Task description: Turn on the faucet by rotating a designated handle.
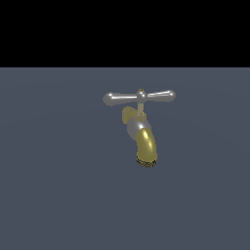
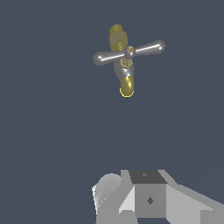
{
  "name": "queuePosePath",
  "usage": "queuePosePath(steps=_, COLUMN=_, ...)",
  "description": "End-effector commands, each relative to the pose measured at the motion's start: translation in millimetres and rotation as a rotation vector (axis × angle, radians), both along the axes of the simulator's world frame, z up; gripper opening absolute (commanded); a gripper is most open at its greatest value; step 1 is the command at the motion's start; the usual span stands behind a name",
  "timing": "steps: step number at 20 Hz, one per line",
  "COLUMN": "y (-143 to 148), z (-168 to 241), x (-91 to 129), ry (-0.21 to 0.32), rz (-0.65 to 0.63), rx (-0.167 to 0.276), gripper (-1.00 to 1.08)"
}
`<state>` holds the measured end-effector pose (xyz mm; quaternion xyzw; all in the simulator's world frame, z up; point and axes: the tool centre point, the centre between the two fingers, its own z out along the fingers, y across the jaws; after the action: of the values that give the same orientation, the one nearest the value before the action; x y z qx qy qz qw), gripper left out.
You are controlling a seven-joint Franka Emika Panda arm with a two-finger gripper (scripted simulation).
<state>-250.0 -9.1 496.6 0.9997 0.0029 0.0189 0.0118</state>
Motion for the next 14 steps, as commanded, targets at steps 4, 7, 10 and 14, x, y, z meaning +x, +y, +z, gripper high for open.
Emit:
queuePosePath(steps=4, y=1, z=-1, x=1, ry=0.000, rz=-0.005, rx=0.000, gripper=-1.00)
queuePosePath(steps=7, y=4, z=-4, x=3, ry=0.000, rz=-0.020, rx=0.001, gripper=-1.00)
queuePosePath(steps=10, y=8, z=-10, x=6, ry=0.001, rz=-0.044, rx=0.002, gripper=-1.00)
queuePosePath(steps=14, y=16, z=-21, x=13, ry=0.001, rz=-0.093, rx=0.004, gripper=-1.00)
